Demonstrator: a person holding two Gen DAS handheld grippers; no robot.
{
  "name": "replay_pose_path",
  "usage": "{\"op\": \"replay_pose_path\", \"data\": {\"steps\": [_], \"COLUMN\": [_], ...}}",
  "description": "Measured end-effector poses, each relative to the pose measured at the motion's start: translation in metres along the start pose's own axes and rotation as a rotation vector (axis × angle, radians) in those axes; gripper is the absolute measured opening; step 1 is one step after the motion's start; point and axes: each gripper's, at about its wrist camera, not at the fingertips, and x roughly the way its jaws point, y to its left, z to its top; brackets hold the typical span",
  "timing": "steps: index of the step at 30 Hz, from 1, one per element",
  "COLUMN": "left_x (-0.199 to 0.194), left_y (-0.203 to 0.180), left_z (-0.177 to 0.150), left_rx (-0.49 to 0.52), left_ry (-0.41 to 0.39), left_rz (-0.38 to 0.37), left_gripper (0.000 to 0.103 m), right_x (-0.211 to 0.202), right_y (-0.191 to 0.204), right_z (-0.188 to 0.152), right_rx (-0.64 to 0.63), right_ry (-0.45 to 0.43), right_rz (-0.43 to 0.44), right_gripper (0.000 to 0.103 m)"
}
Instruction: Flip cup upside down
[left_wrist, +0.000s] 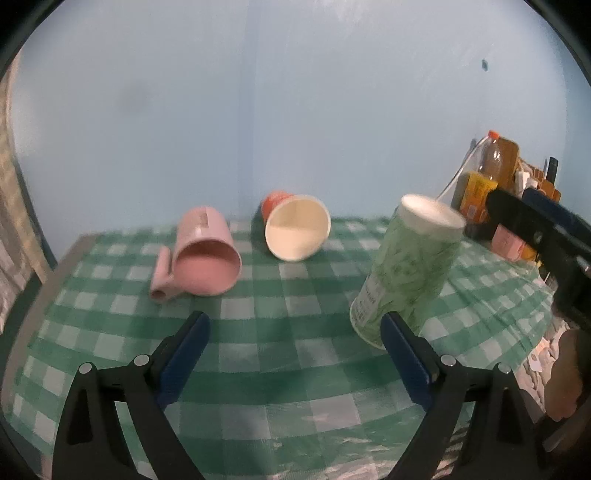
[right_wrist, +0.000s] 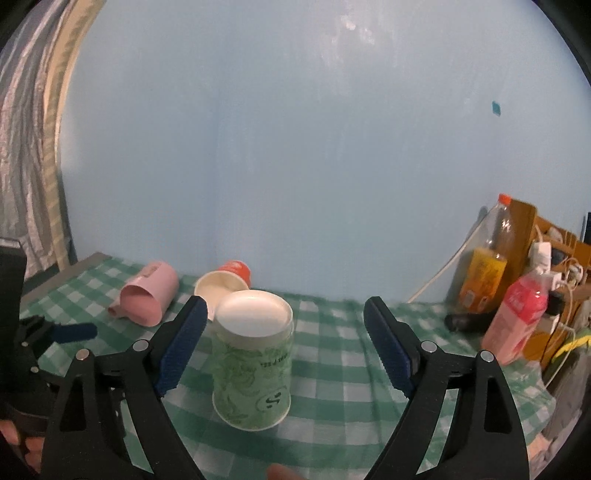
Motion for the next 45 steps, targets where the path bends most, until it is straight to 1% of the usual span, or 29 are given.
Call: {"op": "replay_pose_path", "data": {"steps": [3,7,13,16,19,20,23,26,28,29,36,45], "left_x": [-0.015,-0.030,-0.042,-0.045,-0.046,-0.046,-0.046,-0.046,-0.046,-0.046,-0.052,-0.054], "left_y": [-0.005,-0.008,-0.013,-0.016,-0.018,-0.018,-0.016,-0.016,-0.016,-0.017,-0.019,-0.017], "left_z": [-0.002,-0.007,-0.016,-0.019,-0.021,-0.021,-0.023,-0.023,-0.023,-0.023,-0.025,-0.024], "left_rx": [0.009,0.011,0.012,0.010,0.020,0.022,0.001,0.004,0.001,0.000,0.014,0.010], "left_ry": [-0.056,-0.104,-0.153,-0.161,-0.177,-0.169,-0.181,-0.184,-0.186,-0.185,-0.221,-0.232], "left_rz": [0.011,0.014,0.022,0.018,0.033,0.035,0.029,0.035,0.033,0.030,0.040,0.055], "left_gripper": [0.095,0.095,0.095,0.095,0.095,0.095,0.095,0.095,0.098,0.103,0.103,0.103], "right_x": [-0.013,-0.029,-0.042,-0.044,-0.044,-0.044,-0.042,-0.040,-0.039,-0.038,-0.037,-0.037], "right_y": [0.000,-0.003,-0.011,-0.011,-0.011,-0.010,-0.010,-0.011,-0.011,-0.011,-0.009,-0.010], "right_z": [-0.004,-0.010,-0.025,-0.031,-0.033,-0.033,-0.036,-0.037,-0.038,-0.039,-0.040,-0.039], "right_rx": [0.005,0.025,0.062,0.062,0.072,0.069,0.075,0.090,0.096,0.097,0.088,0.095], "right_ry": [-0.018,-0.063,-0.060,-0.052,-0.048,-0.047,-0.043,-0.028,-0.019,-0.018,-0.004,-0.002], "right_rz": [0.013,0.009,0.036,0.038,0.039,0.040,0.038,0.037,0.039,0.042,0.046,0.037], "right_gripper": [0.086,0.086,0.086,0.086,0.086,0.086,0.086,0.086,0.086,0.086,0.086,0.086]}}
